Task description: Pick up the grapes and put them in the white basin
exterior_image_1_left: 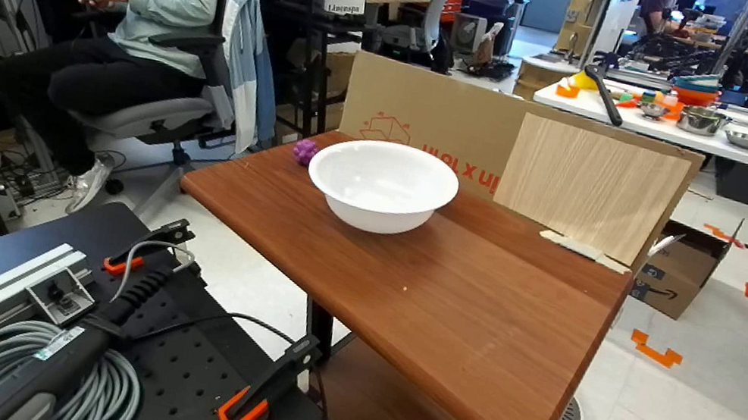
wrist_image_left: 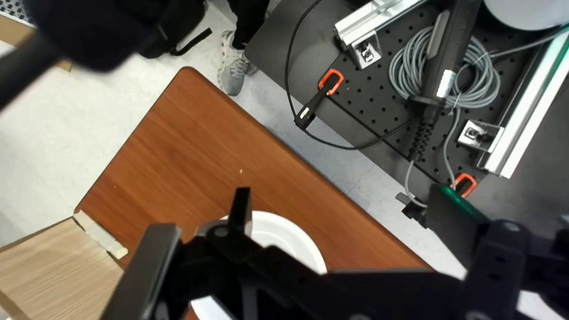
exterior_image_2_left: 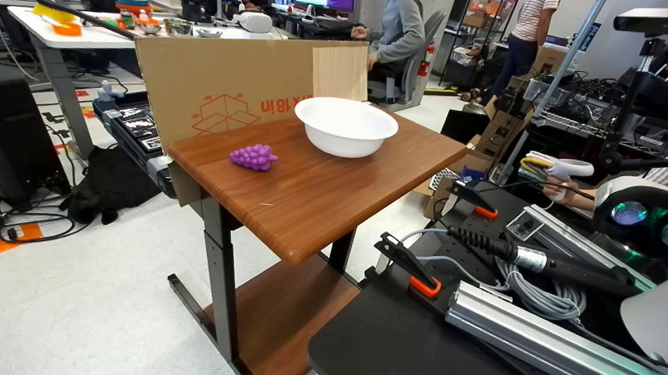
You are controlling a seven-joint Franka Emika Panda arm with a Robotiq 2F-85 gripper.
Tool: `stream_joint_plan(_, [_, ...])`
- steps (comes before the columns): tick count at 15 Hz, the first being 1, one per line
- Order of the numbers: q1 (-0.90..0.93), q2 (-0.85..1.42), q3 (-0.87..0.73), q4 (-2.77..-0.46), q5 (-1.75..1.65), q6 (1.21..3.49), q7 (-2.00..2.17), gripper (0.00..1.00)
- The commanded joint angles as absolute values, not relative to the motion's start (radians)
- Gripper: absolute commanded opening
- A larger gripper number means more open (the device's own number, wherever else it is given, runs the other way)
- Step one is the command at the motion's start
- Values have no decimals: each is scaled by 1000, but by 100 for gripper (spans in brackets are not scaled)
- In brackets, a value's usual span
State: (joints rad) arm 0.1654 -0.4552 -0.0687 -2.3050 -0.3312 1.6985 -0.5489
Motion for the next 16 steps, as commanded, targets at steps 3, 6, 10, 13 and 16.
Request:
stream_joint_plan(3, [152, -366, 14, -2224, -250, 1820, -315, 100])
stream_joint_plan(6, [160, -392, 55, -2244, -231, 1912, -238, 100])
stream_joint_plan(10, [154, -388, 77, -2244, -245, 1900, -244, 100])
stream_joint_plan(13, [156, -390, 63, -2262, -250, 1933, -291, 100])
stream_joint_plan(16, [179, -368, 27, -2281, -217, 2120, -432, 100])
